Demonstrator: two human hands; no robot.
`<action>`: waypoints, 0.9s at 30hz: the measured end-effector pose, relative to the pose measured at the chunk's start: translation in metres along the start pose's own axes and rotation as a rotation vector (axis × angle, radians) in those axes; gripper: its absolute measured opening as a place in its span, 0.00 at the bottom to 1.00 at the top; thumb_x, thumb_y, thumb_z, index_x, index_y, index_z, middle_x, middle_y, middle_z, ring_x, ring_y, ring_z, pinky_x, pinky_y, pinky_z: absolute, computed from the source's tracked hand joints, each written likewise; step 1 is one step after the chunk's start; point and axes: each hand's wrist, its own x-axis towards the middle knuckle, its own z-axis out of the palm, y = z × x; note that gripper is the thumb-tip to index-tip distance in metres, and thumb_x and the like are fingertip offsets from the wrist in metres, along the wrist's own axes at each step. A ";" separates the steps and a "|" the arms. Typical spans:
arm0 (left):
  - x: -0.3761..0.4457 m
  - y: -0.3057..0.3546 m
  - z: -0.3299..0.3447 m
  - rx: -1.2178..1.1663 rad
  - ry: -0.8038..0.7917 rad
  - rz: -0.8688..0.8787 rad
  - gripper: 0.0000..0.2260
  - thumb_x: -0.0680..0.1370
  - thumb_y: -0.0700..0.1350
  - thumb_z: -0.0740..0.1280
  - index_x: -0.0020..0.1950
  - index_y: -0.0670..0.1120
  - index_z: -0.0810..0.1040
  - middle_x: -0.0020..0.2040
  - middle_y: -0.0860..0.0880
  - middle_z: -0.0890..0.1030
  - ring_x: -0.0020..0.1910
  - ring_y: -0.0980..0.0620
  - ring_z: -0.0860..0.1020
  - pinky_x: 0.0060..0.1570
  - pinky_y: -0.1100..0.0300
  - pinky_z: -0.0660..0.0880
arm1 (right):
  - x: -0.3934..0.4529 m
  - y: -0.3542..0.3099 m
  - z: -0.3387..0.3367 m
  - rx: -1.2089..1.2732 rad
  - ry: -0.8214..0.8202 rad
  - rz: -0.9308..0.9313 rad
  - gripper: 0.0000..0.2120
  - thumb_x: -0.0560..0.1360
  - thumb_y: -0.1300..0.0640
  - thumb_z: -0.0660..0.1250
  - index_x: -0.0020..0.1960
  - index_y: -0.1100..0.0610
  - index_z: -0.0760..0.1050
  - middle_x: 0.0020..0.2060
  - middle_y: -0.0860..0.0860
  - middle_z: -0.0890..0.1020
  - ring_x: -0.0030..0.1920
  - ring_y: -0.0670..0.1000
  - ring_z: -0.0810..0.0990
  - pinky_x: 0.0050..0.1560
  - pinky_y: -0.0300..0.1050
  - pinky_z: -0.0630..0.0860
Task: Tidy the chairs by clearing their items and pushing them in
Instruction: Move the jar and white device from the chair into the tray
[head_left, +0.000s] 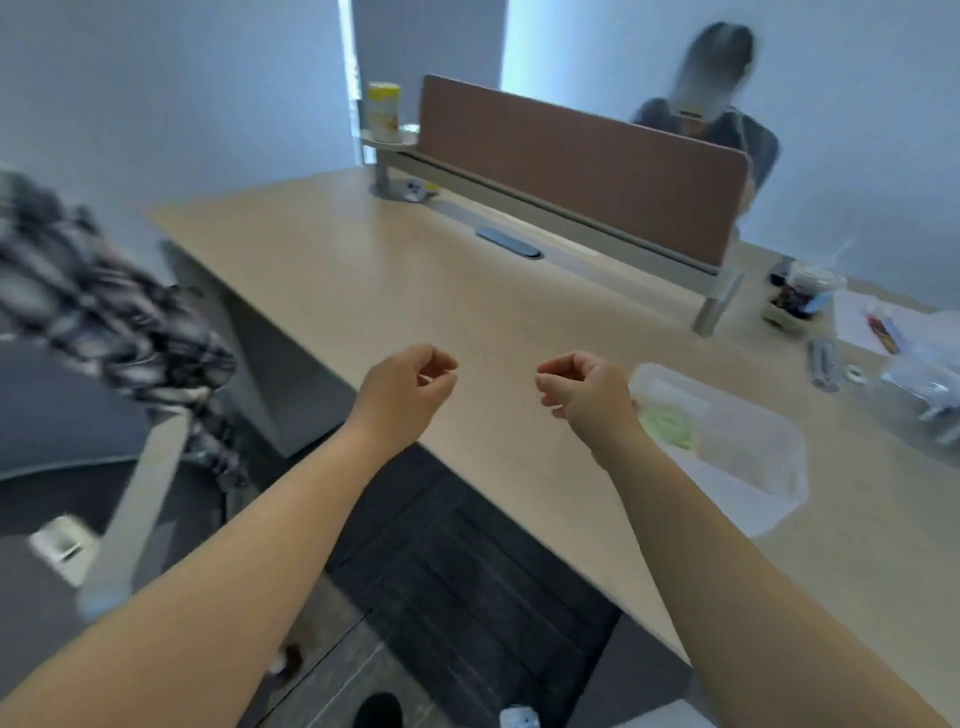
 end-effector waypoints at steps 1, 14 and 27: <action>-0.013 -0.008 -0.022 0.014 0.055 -0.032 0.09 0.76 0.42 0.61 0.54 0.44 0.76 0.43 0.52 0.76 0.42 0.53 0.74 0.41 0.64 0.70 | -0.006 -0.010 0.020 0.010 -0.056 -0.013 0.14 0.73 0.66 0.64 0.33 0.53 0.70 0.30 0.50 0.74 0.31 0.47 0.72 0.35 0.39 0.68; -0.178 -0.161 -0.268 0.069 0.567 -0.456 0.07 0.75 0.40 0.63 0.51 0.41 0.78 0.44 0.48 0.77 0.45 0.50 0.74 0.50 0.58 0.69 | -0.101 -0.090 0.306 -0.102 -0.558 -0.122 0.11 0.74 0.62 0.65 0.34 0.51 0.73 0.31 0.50 0.77 0.42 0.53 0.76 0.50 0.53 0.75; -0.244 -0.382 -0.408 0.066 0.397 -0.778 0.12 0.76 0.44 0.62 0.58 0.43 0.74 0.57 0.46 0.77 0.52 0.50 0.73 0.49 0.59 0.66 | -0.151 -0.052 0.566 -0.197 -0.580 0.056 0.13 0.73 0.61 0.65 0.32 0.49 0.71 0.31 0.47 0.75 0.37 0.50 0.73 0.45 0.47 0.70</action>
